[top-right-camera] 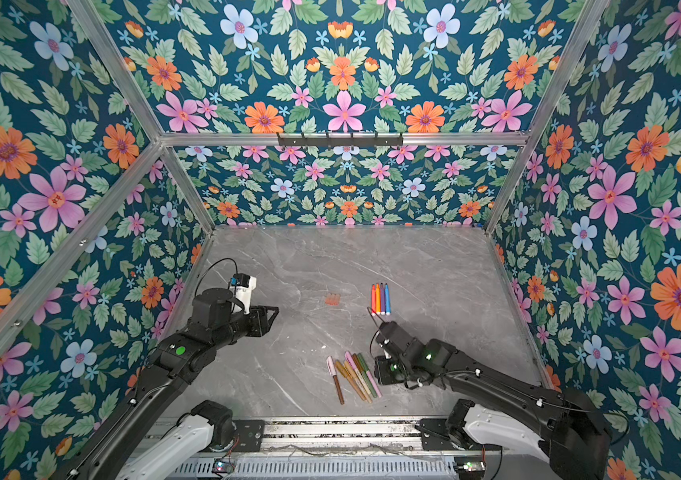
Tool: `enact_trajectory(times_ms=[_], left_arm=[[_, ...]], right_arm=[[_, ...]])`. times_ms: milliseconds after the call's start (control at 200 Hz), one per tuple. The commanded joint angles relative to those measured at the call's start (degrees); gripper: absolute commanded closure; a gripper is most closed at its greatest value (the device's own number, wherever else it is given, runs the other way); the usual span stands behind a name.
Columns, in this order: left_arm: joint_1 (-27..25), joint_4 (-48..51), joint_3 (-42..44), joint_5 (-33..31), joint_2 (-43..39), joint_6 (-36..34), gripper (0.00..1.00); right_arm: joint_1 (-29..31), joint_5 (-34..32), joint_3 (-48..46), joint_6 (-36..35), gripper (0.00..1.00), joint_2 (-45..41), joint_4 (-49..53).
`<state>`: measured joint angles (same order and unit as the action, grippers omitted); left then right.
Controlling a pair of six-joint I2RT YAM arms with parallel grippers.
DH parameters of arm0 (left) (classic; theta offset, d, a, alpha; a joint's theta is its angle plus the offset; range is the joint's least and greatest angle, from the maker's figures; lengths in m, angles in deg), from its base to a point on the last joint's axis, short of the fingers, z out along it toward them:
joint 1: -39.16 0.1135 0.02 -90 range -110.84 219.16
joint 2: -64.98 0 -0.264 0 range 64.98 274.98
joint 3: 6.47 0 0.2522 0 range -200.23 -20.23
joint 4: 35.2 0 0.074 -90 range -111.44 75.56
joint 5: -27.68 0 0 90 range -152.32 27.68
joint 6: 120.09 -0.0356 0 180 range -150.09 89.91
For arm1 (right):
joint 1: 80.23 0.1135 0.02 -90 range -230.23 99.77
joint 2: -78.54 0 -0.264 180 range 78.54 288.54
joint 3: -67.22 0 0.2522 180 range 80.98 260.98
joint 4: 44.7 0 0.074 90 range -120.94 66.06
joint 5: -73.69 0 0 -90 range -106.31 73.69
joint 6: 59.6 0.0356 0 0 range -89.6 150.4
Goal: Open the pen caps
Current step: 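Move the right gripper down onto the pink pen with green cap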
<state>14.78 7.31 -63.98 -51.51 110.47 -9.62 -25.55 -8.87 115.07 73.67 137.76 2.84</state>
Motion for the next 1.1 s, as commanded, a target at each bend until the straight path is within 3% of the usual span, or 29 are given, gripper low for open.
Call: enact_trajectory(times_ms=[0,485,1095], left_arm=[[0.12,-1.16,-0.06,-0.1,-0.14,-0.71,0.51],[0.21,-1.07,-0.09,-0.39,1.8,-0.52,0.51],[0.21,-1.16,0.02,-0.42,1.58,-0.57,0.51]], right_arm=[[4.0,-6.57,-2.14,7.71,0.81,-0.12,-1.06],[4.73,-5.34,1.31,6.62,0.79,13.99,-3.47],[4.72,-9.44,10.48,9.1,0.83,26.52,5.59]])
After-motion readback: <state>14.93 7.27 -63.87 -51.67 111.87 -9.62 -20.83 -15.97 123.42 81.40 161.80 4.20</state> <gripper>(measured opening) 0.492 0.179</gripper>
